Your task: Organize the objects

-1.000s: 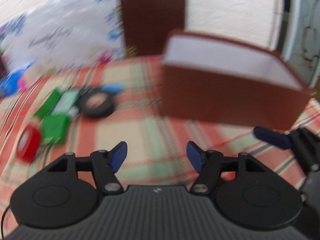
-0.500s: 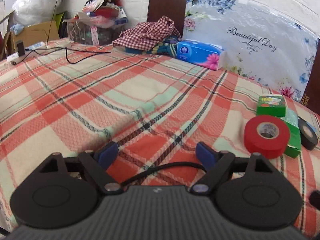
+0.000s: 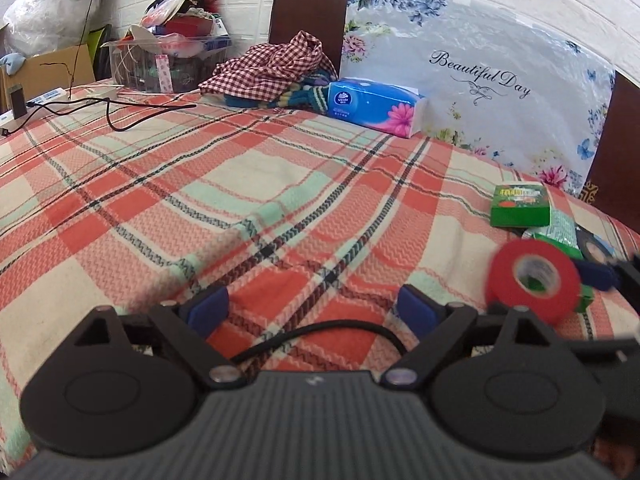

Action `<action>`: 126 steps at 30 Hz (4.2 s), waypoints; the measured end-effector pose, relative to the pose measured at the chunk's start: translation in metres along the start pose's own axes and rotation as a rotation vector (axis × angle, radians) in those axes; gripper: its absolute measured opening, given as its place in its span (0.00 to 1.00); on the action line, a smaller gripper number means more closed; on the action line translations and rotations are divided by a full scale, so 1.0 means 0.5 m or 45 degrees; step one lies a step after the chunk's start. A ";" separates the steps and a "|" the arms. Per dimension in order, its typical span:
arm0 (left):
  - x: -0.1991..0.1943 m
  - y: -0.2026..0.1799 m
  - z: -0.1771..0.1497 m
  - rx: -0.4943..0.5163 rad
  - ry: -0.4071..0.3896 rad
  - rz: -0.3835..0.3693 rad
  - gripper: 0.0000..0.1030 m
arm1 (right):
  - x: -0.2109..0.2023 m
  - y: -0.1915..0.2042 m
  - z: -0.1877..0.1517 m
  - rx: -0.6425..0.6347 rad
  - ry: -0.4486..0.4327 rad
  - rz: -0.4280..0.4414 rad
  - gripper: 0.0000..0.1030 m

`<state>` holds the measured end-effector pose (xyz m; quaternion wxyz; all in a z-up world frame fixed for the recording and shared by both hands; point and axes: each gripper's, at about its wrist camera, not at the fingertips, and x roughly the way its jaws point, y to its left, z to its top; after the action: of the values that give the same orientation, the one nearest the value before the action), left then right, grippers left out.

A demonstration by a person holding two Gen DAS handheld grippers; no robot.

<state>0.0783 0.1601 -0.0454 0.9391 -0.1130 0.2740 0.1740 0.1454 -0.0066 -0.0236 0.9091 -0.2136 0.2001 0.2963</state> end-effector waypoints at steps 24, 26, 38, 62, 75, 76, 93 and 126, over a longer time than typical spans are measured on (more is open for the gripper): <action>-0.177 -0.479 -0.080 0.545 0.489 -0.809 0.70 | -0.366 -0.165 -0.293 0.590 0.150 -0.336 0.78; -0.169 -0.501 -0.096 0.563 0.565 -0.804 0.66 | -0.366 -0.174 -0.296 0.621 0.144 -0.316 0.78; -0.240 -0.535 -0.057 0.599 0.406 -0.938 0.33 | -0.420 -0.180 -0.281 0.614 -0.079 -0.411 0.70; -0.257 -0.643 0.017 0.696 -0.017 -0.829 0.77 | -0.376 -0.320 -0.229 0.563 -0.362 -0.747 0.75; -0.133 -0.385 -0.050 0.570 0.157 -0.430 0.79 | -0.282 -0.153 -0.210 0.266 0.000 -0.289 0.75; -0.110 -0.354 -0.045 0.535 0.166 -0.376 0.79 | -0.267 -0.146 -0.205 0.229 0.054 -0.262 0.75; 0.042 -0.043 0.030 0.084 0.031 -0.064 0.89 | 0.038 -0.093 -0.007 0.302 0.116 -0.064 0.85; 0.022 -0.098 0.010 0.242 0.028 0.068 0.92 | -0.336 -0.143 -0.263 0.576 0.162 -0.278 0.71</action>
<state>0.1085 0.1196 -0.0414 0.9375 -0.0182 0.3025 0.1708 0.0341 -0.2019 -0.0308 0.9460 -0.0435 0.2938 0.1300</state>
